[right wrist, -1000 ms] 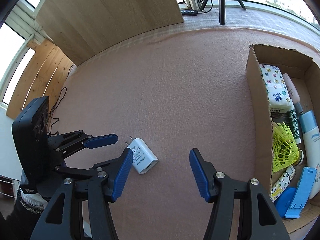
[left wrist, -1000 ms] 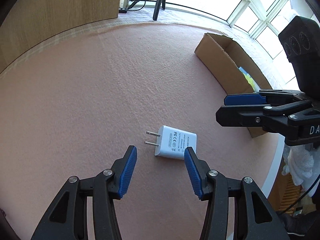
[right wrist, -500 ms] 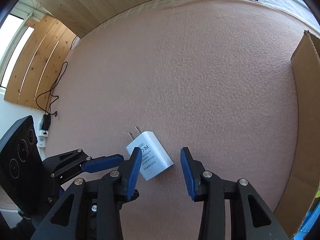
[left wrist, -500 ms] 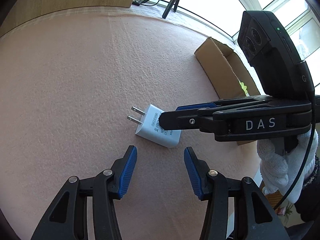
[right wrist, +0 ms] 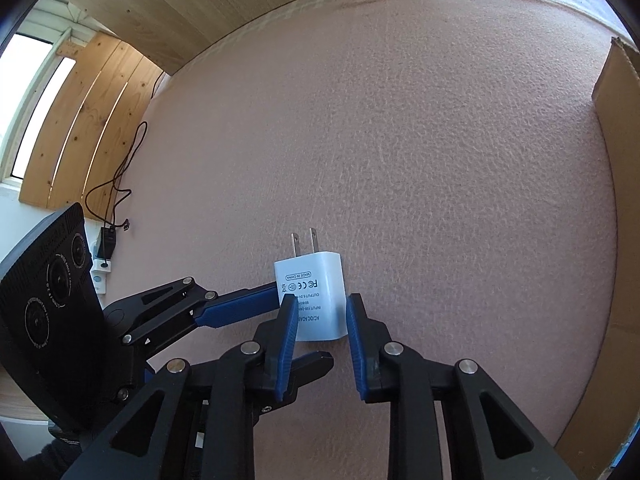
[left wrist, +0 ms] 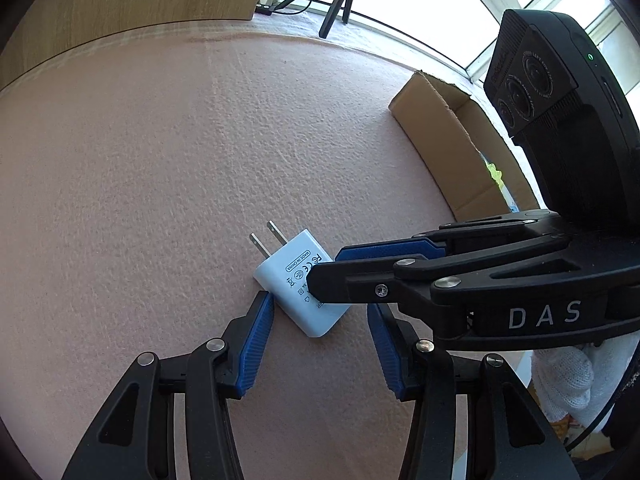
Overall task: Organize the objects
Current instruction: 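Carry the charger over the box with the left gripper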
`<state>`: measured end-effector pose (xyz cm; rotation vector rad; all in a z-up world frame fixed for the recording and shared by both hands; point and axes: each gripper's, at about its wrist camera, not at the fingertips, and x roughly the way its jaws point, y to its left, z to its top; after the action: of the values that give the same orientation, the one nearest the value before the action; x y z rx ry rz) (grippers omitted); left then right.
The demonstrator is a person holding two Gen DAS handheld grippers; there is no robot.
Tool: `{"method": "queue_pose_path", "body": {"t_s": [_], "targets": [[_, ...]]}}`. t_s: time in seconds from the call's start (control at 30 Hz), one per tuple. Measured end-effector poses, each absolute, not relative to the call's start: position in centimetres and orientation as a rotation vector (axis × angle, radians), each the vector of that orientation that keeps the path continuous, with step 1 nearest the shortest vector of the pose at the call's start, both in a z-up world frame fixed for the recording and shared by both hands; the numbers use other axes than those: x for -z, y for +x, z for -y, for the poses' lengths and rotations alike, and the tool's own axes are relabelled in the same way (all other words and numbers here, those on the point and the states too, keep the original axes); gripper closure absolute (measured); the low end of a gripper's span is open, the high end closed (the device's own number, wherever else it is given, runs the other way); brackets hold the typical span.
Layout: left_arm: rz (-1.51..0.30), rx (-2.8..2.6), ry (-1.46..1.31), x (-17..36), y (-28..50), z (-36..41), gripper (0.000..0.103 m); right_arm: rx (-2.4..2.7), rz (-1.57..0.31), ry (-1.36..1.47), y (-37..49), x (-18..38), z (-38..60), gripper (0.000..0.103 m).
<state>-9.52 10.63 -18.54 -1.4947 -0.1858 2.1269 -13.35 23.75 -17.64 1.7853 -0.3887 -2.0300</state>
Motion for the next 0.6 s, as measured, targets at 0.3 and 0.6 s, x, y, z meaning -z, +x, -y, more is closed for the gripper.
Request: {"method": "queue_pose_path", "body": {"t_s": [0.3,0.6], "targets": [[0.156,-2.155,-1.461,17.7,-10.4,-11.5,0.052,2.074,0.383,1.74,-13.1,17.0,-23.1,0.08],[0.071,-2.136,-1.348,13.6,-10.6,-16.0,0.052,2.204,0.491,1.647,-11.2,13.0,-27.3,0.08]]}}
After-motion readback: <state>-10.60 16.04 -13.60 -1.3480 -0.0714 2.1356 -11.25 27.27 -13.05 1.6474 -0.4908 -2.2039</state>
